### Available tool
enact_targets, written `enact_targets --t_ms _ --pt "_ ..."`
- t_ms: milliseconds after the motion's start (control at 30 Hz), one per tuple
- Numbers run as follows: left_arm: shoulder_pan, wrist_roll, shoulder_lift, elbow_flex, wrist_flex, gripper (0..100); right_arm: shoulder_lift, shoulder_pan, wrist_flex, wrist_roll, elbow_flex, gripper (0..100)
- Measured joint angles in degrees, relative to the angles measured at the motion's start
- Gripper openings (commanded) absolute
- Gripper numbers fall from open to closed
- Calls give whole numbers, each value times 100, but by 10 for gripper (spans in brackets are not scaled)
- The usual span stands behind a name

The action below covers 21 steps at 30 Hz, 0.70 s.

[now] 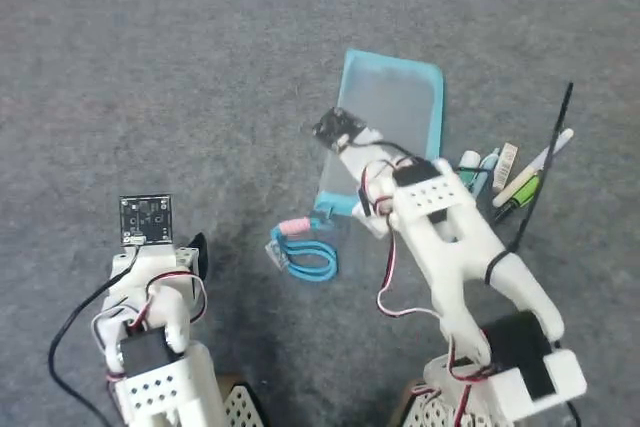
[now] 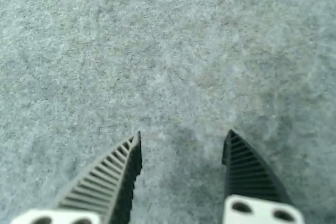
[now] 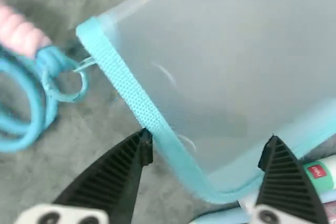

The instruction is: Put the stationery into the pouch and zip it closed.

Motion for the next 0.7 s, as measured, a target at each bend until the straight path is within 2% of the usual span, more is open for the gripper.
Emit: enact_targets --t_ms 133,367,567,700 --pt "0 0 0 0 0 240 -62 -9 413 -527 -334 322" --pt "0 0 0 0 0 240 -1143 -457 1020 -2330 -343 322" --pt "0 0 0 0 0 240 -1178 -1231 721 -4088 -352 322" --pt "0 0 0 0 0 240 -545 -1714 211 -5222 -352 321"
